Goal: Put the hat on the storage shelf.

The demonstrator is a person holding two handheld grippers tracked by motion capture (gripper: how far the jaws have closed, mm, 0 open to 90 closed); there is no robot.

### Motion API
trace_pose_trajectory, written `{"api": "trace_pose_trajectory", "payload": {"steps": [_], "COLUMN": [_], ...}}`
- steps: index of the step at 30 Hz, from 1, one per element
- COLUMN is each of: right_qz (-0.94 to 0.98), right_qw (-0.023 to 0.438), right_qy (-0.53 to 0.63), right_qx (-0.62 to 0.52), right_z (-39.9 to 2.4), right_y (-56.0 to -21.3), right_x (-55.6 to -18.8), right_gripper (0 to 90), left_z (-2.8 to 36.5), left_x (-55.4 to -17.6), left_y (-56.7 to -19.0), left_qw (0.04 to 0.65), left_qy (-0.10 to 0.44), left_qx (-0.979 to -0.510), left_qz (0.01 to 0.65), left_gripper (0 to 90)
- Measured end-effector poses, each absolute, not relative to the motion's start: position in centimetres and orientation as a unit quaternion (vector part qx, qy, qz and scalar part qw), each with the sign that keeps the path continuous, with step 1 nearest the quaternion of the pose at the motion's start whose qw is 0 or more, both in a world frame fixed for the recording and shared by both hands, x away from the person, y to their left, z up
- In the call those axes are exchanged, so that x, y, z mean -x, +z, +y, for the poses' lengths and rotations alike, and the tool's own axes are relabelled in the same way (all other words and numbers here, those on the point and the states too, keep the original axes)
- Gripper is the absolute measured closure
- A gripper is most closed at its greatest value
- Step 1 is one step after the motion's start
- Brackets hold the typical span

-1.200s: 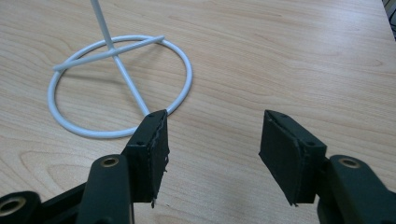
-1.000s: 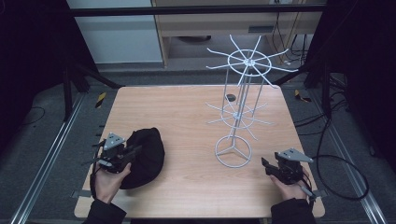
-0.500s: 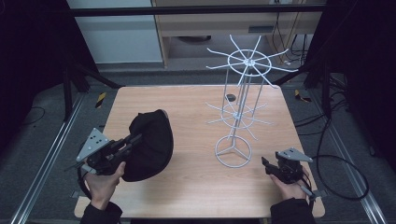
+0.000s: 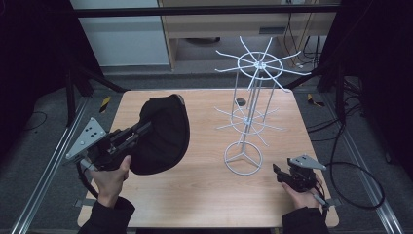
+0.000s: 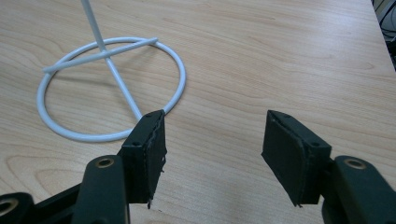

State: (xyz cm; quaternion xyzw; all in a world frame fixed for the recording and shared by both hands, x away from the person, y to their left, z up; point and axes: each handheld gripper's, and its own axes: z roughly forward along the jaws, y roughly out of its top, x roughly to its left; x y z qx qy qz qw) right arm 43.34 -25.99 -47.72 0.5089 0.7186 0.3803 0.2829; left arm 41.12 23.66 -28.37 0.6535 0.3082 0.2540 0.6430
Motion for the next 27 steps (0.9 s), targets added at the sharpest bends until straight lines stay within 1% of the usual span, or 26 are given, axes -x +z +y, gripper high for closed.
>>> {"api": "trace_pose_trajectory", "payload": {"steps": [9, 10, 14, 27], "right_qz": [0.719, 0.720, 0.721, 0.721], "right_qw": [0.283, 0.282, 0.285, 0.284], "right_qy": [0.380, 0.381, 0.378, 0.379], "right_qx": [-0.508, -0.508, -0.507, -0.505], "right_z": [-26.0, -26.0, -26.0, -26.0], "right_y": [-47.7, -47.7, -47.8, -47.8], "right_x": [-43.4, -43.4, -43.4, -43.4], "right_gripper": [39.5, 39.5, 39.4, 39.2], "left_z": [22.7, 22.6, 22.2, 20.2], "left_x": [-41.2, -41.1, -40.9, -41.4], "left_y": [-25.5, -24.5, -23.1, -19.6], "left_qw": [0.668, 0.678, 0.691, 0.727], "left_qy": [0.256, 0.254, 0.253, 0.244], "left_qx": [-0.640, -0.635, -0.626, -0.599], "left_qz": [0.280, 0.272, 0.260, 0.230], "left_gripper": [78.9, 78.9, 78.9, 78.9]}}
